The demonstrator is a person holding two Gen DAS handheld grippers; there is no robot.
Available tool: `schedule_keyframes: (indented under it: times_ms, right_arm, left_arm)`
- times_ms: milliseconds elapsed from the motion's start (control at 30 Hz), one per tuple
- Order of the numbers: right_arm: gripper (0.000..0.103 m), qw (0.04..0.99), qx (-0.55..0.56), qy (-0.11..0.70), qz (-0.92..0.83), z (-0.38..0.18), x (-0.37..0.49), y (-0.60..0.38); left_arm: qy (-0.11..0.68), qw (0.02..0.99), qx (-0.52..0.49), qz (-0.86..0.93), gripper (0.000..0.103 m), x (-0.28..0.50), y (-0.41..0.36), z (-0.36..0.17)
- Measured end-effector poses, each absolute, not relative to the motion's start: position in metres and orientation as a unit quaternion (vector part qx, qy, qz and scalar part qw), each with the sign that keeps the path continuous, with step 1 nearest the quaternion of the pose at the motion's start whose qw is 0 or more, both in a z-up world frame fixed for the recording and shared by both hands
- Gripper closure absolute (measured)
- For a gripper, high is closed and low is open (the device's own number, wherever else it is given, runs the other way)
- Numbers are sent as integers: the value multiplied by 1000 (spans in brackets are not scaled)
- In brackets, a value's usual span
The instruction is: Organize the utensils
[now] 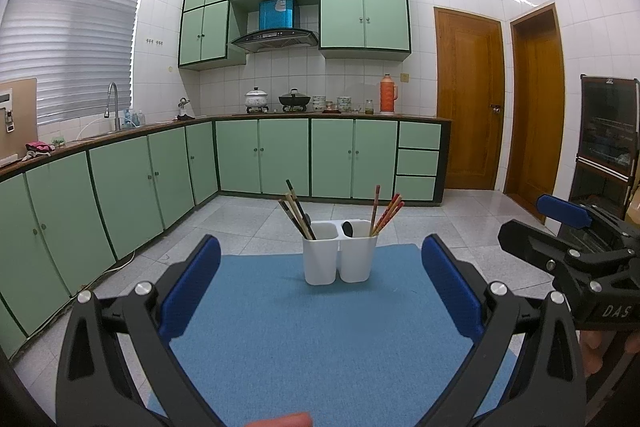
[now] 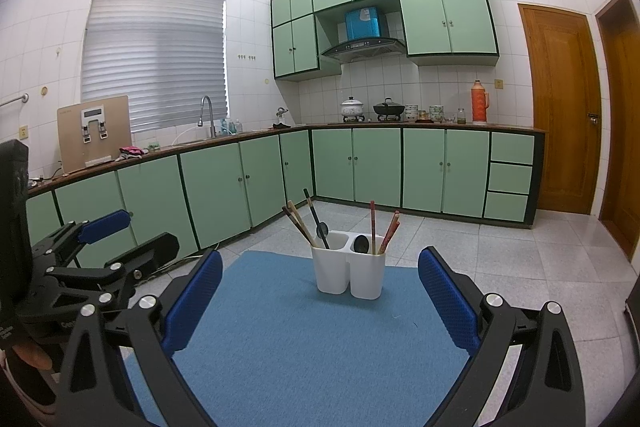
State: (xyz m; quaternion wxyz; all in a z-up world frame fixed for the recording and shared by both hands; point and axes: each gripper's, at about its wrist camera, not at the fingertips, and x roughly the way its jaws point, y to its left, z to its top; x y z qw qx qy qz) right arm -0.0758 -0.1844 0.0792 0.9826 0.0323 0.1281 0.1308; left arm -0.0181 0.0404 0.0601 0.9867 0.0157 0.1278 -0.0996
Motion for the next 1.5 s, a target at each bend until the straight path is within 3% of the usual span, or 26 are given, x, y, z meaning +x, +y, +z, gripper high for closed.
schedule_keyframes:
  times_ms: [1500]
  right_arm:
    - [7,982,32,130,132,72,-75,-181]
  left_arm:
    - [131,986,16,-101,6,-18,43,58]
